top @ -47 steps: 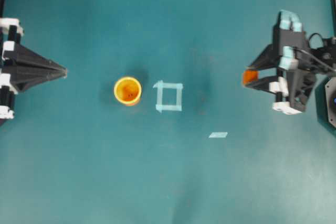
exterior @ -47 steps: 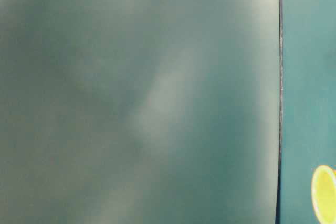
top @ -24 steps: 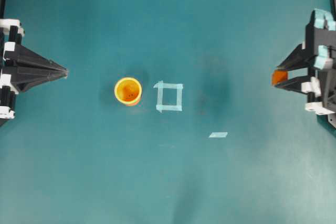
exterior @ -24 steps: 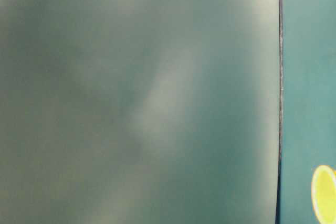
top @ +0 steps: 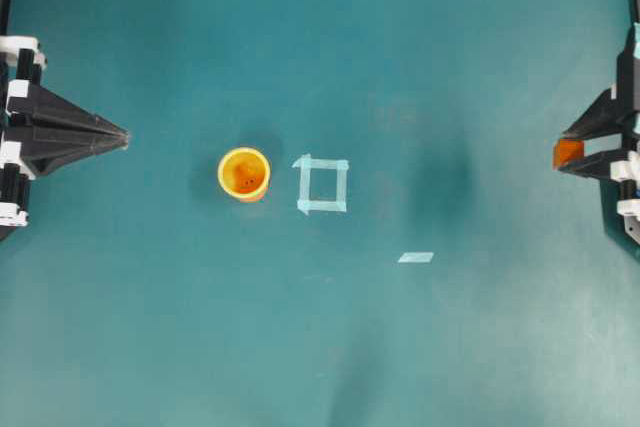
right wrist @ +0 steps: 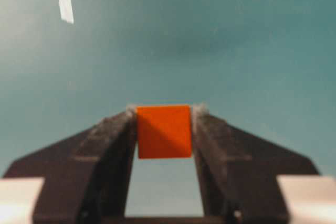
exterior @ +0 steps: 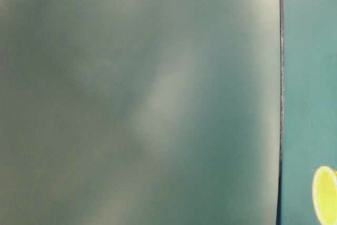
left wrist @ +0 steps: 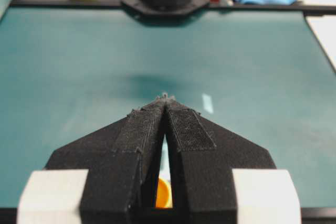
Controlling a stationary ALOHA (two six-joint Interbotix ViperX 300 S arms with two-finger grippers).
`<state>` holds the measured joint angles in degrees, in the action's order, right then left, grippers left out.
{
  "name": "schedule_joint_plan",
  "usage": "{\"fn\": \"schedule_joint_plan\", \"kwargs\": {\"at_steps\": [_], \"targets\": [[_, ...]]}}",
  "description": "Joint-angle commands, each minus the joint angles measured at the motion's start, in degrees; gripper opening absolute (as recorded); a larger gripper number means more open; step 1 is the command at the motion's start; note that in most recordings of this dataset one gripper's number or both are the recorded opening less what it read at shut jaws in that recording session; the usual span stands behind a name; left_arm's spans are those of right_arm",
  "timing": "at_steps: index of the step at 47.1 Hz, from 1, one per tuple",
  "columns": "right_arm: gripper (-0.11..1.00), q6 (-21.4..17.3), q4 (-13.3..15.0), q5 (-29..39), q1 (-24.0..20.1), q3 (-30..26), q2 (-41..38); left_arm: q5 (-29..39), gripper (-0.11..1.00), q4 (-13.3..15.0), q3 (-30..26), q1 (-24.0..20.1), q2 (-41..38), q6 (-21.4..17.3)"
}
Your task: Move the block to the right with right arm.
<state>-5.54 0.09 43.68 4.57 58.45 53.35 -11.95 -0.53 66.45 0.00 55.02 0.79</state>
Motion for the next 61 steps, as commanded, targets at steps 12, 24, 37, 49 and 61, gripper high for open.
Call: {"fn": "schedule_joint_plan", "kwargs": {"at_steps": [12, 24, 37, 49, 61], "targets": [[0.41, -0.1, -0.3, 3.9, -0.2, 0.2, 3.8, 1.2, 0.00, -0.1, -2.3, -0.1, -0.4, 0.0], [0.41, -0.1, -0.2, 6.3, -0.1, 0.3, 6.7, 1.8, 0.00, -0.1, -2.5, -0.1, -0.4, 0.0], [0.41, -0.1, -0.3, 8.5, -0.1, 0.3, 9.3, 1.8, 0.00, -0.1, -2.5, -0.1, -0.4, 0.0], [0.41, -0.1, -0.2, 10.8, -0.1, 0.3, 11.2, 1.8, 0.00, -0.1, -2.5, -0.1, -0.4, 0.0], [0.41, -1.7, -0.2, 11.9, -0.1, 1.2, 13.2, 1.8, 0.00, -0.1, -2.5, -0.1, -0.4, 0.1]]}}
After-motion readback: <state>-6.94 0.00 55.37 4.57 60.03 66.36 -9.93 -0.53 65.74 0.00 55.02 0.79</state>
